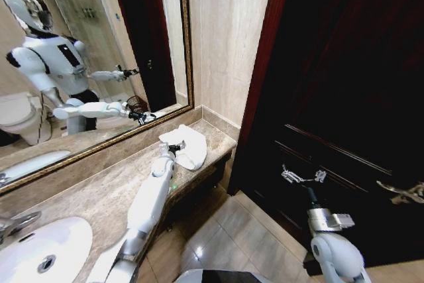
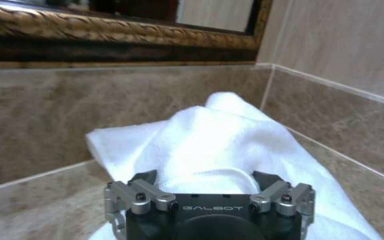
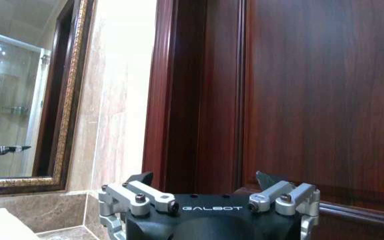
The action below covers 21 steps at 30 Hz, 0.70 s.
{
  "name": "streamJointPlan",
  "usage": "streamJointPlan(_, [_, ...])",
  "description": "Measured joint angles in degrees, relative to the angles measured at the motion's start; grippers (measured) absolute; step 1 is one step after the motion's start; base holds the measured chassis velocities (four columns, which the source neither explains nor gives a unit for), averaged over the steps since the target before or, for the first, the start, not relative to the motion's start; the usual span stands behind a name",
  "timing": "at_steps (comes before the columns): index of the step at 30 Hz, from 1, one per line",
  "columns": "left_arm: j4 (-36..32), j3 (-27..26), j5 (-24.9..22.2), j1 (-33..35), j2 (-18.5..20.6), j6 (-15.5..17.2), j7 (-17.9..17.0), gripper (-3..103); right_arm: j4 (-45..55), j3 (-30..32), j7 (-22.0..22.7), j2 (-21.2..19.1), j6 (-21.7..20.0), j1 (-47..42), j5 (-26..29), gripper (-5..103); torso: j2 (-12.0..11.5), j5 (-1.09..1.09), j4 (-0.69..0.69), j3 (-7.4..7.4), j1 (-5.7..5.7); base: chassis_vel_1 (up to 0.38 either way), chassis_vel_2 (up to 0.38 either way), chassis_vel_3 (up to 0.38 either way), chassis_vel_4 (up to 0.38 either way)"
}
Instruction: Discard the used towel into the hamper.
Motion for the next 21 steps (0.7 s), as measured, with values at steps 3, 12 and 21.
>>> streamJointPlan(3, [1.5, 0.5, -0.2, -0.8, 0.1, -0.3, 1.4, 90, 0.0, 0.1, 0.0, 0.1, 0.2, -0.2, 0.0, 100, 0.0, 0.00, 0.00, 0.00, 0.00, 0.000, 0.000, 0.000, 0.000])
streamJointPlan(12, [5.6, 1.5, 0.3, -2.7, -0.3, -3.1, 2.8, 58, -0.3, 0.3, -0.1, -0.1, 0.5, -0.3, 0.1, 100, 0.0, 0.00, -0.01, 0.00, 0.00, 0.000, 0.000, 0.000, 0.000])
streamJointPlan(21, [4.7, 1.5, 0.7, -1.8, -0.4, -4.7, 2.8, 25, -0.3, 0.3, -0.1, -0.1, 0.6, -0.3, 0.3, 100, 0.0, 0.00, -0.01, 0.00, 0.00, 0.000, 0.000, 0.000, 0.000])
